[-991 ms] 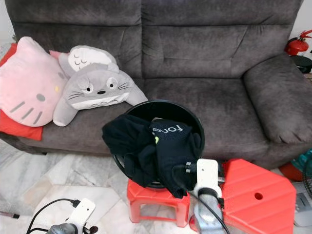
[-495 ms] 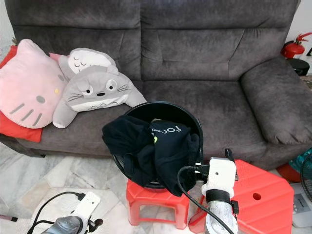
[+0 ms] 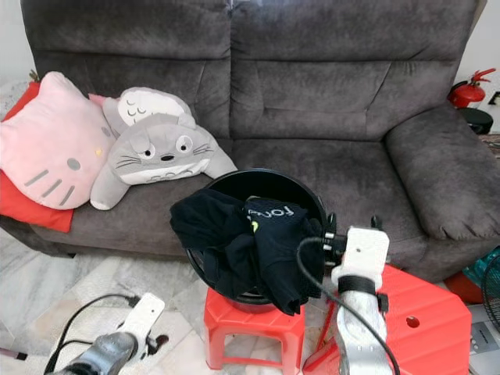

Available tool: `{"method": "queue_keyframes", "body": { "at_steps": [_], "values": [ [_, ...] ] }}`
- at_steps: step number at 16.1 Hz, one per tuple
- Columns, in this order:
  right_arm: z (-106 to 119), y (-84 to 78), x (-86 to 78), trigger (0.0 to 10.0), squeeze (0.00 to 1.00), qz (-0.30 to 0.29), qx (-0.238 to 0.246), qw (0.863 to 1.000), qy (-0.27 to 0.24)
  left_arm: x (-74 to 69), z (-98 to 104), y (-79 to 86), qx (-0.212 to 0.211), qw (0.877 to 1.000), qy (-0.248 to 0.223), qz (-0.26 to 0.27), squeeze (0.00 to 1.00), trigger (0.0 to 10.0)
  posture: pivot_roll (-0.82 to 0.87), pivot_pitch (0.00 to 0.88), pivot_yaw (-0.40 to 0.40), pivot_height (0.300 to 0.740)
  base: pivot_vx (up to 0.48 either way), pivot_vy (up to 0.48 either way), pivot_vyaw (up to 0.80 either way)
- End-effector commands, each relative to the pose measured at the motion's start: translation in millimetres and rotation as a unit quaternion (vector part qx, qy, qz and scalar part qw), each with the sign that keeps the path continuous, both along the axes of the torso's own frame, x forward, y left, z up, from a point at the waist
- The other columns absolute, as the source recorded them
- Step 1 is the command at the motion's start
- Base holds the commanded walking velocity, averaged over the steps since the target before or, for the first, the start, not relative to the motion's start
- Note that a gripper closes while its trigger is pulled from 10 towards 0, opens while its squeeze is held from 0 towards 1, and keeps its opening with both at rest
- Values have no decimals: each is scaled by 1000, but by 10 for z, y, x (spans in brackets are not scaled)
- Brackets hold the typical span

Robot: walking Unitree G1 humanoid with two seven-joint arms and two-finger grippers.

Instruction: Hang hanger

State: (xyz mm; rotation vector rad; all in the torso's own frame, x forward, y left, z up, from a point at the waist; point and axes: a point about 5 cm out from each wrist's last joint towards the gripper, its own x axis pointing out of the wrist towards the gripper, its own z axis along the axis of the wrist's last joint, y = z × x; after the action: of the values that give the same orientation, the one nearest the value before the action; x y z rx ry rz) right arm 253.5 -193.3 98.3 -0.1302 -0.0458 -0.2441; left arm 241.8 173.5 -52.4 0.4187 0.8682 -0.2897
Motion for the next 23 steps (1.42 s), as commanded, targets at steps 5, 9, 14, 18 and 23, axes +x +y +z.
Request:
{"method": "queue_keyframes", "body": {
  "at_steps": [5, 9, 14, 18, 23],
  "values": [
    [9, -33, -12, 10000, 0, 92, -85, 990, 71, 45, 26, 18, 10, 1000, 8, -2, 0, 10000, -228, 0, 26, 740, 0, 0, 0],
    [186, 14, -351, 10000, 0, 213, -138, 962, 100, 49, 30, 22, 12, 1000, 11, -11, 0, 10000, -249, 0, 31, 740, 0, 0, 0],
    [207, -1, -622, 10000, 0, 323, -200, 899, 217, 43, 26, 15, 10, 1000, 15, -15, 0, 10000, -267, 0, 25, 740, 0, 0, 0],
    [182, -107, -612, 10000, 0, 306, -230, 877, 290, 37, 19, -2, 8, 1000, 17, -15, 0, 10000, -259, 0, 12, 740, 0, 0, 0],
    [33, -119, -632, 10000, 0, 299, -242, 852, 354, 30, 14, -7, 9, 1000, 21, -18, 0, 10000, -258, 0, 10, 740, 0, 0, 0]
  ]
}}
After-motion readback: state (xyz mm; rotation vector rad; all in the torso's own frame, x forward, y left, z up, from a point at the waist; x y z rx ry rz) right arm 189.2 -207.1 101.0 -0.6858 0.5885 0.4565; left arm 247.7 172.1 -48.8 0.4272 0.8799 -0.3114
